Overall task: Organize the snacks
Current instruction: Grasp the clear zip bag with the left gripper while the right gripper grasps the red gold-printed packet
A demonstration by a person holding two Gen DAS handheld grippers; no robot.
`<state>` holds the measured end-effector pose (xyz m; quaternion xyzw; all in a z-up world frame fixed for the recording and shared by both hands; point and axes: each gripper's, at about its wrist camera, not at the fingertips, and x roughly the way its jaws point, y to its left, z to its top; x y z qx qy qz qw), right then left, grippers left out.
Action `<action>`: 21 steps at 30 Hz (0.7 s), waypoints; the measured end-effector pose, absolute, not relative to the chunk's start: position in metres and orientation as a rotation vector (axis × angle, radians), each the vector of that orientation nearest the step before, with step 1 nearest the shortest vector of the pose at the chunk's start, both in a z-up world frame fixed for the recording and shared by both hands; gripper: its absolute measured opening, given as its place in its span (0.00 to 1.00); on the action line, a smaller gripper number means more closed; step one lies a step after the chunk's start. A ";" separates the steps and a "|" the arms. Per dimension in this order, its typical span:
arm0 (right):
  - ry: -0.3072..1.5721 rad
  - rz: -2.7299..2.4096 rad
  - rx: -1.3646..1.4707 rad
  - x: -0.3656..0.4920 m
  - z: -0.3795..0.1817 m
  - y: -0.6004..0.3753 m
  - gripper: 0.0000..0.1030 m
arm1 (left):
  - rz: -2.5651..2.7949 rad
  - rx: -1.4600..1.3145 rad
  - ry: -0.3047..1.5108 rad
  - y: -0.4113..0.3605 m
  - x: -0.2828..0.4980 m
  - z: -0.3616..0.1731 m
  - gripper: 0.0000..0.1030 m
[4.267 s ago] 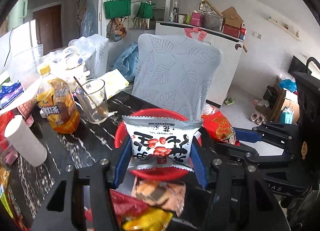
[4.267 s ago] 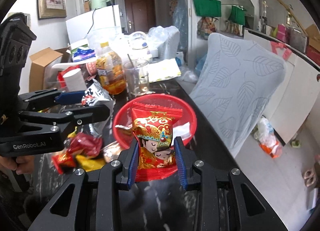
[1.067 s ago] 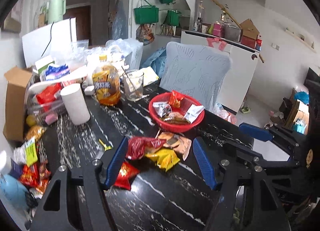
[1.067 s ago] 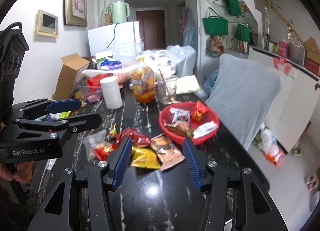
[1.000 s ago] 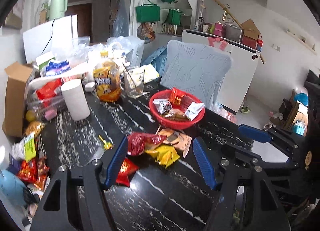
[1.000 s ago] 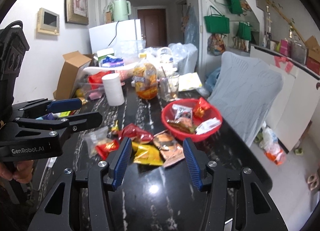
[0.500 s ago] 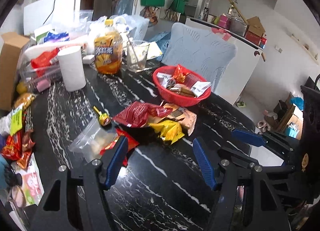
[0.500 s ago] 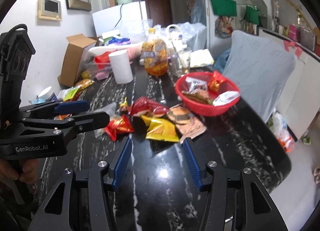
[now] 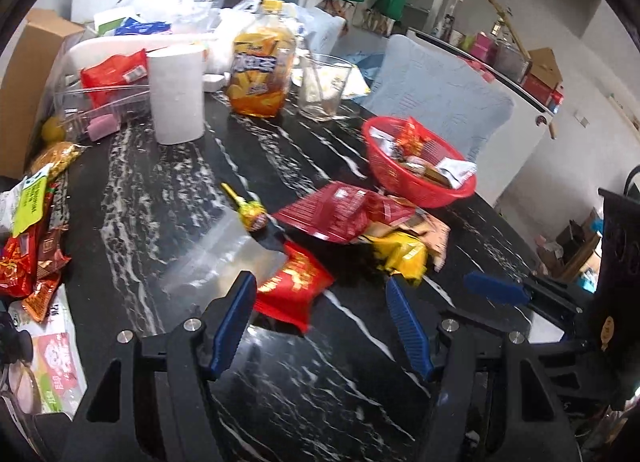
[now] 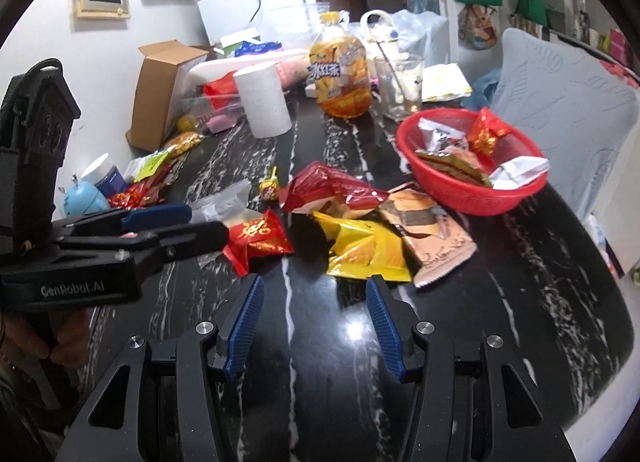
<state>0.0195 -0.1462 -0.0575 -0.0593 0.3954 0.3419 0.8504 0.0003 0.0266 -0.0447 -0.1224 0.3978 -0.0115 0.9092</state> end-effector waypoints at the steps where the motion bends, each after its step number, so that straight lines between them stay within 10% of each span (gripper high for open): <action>1: 0.838 0.726 -0.125 0.021 -0.059 -0.144 0.52 | -0.012 -0.253 0.817 0.030 0.001 -0.045 0.64; 21: 0.936 0.813 -0.191 0.037 -0.083 -0.094 0.53 | 0.027 -0.165 0.907 0.070 0.043 -0.077 0.64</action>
